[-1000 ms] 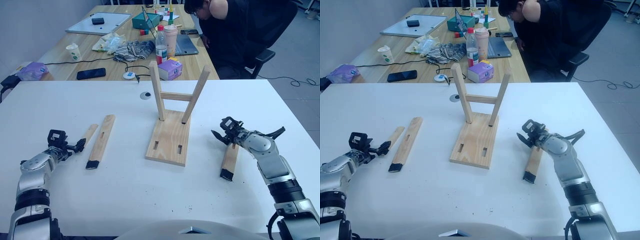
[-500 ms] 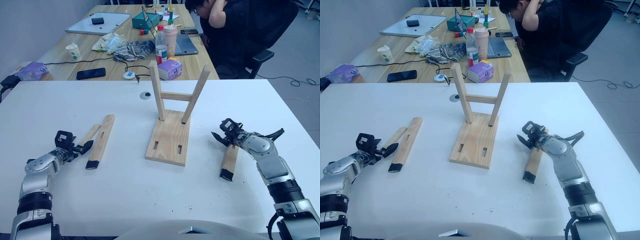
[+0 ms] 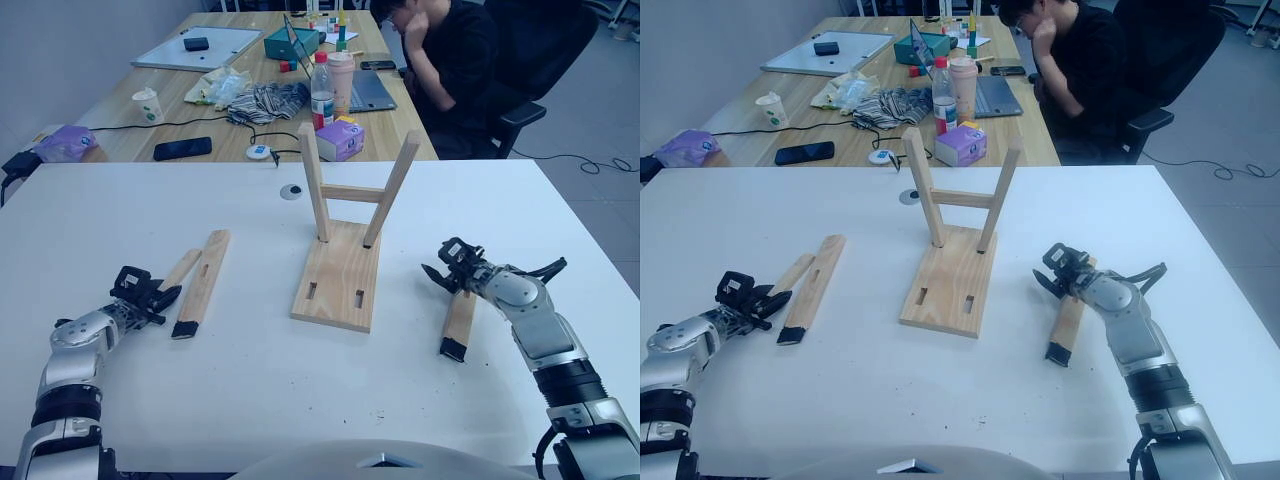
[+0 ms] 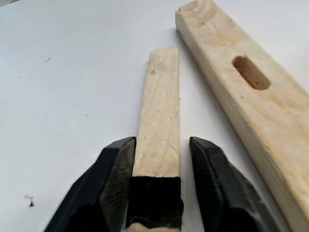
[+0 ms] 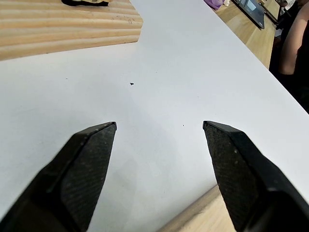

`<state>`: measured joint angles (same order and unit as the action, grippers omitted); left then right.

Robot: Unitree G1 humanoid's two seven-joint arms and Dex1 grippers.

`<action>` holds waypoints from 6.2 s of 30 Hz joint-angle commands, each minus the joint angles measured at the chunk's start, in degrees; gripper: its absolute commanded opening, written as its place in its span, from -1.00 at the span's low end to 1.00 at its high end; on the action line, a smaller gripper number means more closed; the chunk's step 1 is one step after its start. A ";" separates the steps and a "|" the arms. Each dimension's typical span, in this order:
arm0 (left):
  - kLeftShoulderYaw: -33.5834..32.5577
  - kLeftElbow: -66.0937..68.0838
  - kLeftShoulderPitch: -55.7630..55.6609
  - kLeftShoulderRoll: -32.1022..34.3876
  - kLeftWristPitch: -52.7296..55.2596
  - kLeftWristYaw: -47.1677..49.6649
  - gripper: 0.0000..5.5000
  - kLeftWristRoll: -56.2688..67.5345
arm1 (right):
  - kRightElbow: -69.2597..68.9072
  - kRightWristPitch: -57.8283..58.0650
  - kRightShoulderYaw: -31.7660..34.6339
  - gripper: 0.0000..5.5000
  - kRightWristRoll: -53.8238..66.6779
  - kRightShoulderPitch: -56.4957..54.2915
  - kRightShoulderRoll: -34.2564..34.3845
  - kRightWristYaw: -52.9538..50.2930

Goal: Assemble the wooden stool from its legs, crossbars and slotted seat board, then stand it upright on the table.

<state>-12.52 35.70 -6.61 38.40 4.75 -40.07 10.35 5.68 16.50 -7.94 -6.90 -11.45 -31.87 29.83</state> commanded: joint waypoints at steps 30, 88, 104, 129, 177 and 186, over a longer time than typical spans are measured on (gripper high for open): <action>14.36 -55.65 -17.34 -17.03 -1.34 6.04 -0.53 12.22 | -24.10 31.23 14.52 0.22 96.23 -30.78 23.15 -44.63; 3.91 -50.90 -7.95 -15.05 4.46 14.27 0.20 9.85 | -35.22 25.47 28.86 -0.85 60.27 12.83 11.19 -44.93; 3.54 -50.53 -8.40 -15.39 5.93 14.11 0.20 10.57 | -35.69 26.62 29.57 -0.85 54.49 15.65 14.46 -47.09; 3.84 -49.02 -8.70 -15.94 6.53 13.72 0.20 10.10 | -20.49 19.32 22.36 -0.85 34.74 19.25 20.42 -46.08; 4.10 -48.34 -8.51 -16.53 5.29 14.57 0.20 9.02 | 18.49 -27.65 21.78 -0.85 33.43 24.26 9.17 8.44; 4.02 -48.14 -8.57 -16.51 5.12 14.42 0.20 9.12 | 23.32 -30.85 22.23 -0.85 33.63 25.02 7.09 11.61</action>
<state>-8.65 -12.69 -14.07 21.57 9.83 -25.41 19.78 19.34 -20.14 15.96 31.00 6.78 -25.47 40.73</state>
